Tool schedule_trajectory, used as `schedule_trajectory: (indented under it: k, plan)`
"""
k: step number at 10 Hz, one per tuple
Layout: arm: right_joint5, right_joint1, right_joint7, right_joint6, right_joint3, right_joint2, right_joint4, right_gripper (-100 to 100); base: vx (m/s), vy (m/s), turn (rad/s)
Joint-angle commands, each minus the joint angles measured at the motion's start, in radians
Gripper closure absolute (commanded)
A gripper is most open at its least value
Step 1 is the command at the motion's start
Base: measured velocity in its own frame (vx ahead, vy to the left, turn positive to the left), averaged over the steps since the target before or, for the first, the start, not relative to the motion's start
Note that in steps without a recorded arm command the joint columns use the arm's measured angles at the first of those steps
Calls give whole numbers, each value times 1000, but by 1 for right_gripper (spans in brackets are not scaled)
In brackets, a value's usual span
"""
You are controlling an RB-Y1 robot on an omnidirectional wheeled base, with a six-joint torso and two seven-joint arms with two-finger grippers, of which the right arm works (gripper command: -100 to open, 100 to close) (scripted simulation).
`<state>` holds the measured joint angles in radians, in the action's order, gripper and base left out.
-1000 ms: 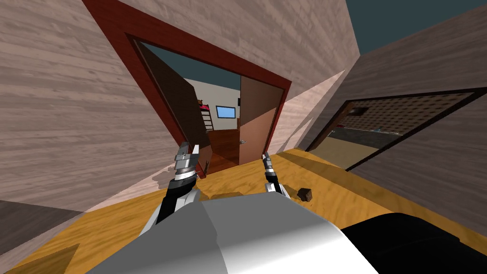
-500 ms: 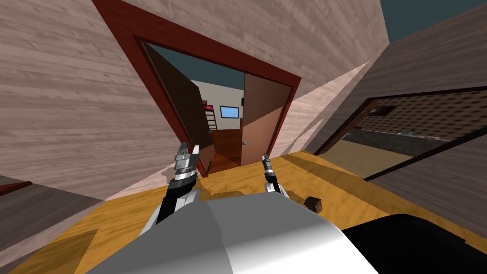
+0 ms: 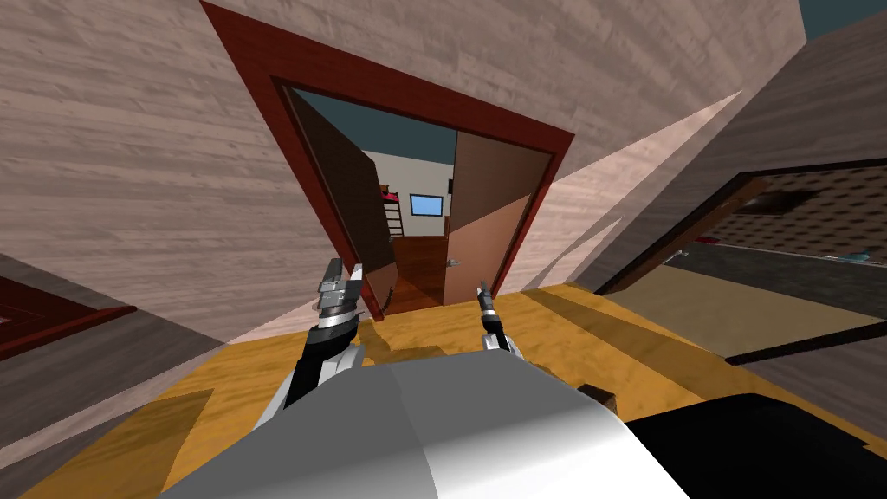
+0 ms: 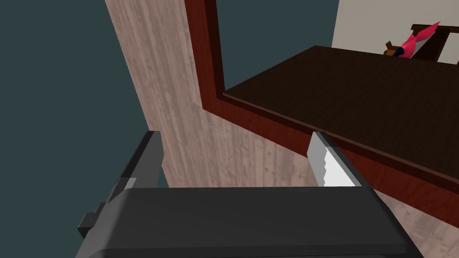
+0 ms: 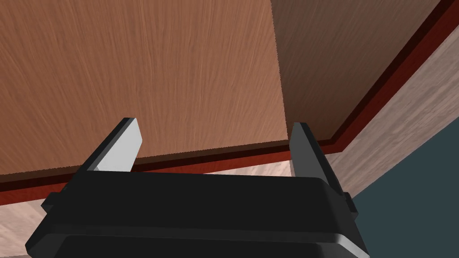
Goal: Push the door open
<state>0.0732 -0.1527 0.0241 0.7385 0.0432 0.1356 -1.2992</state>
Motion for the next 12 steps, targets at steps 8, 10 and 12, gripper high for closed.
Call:
schedule_trajectory:
  k: [8, 10, 12]
  plan:
    - [50, 95, -17, 22, 12, 14, 244, -100, 83, -36, 134]
    - [62, 118, -21, 28, 15, 18, 303, -100, 83, -42, 159]
    - [68, 129, -24, 30, 16, 19, 331, -100, 72, -29, 97]
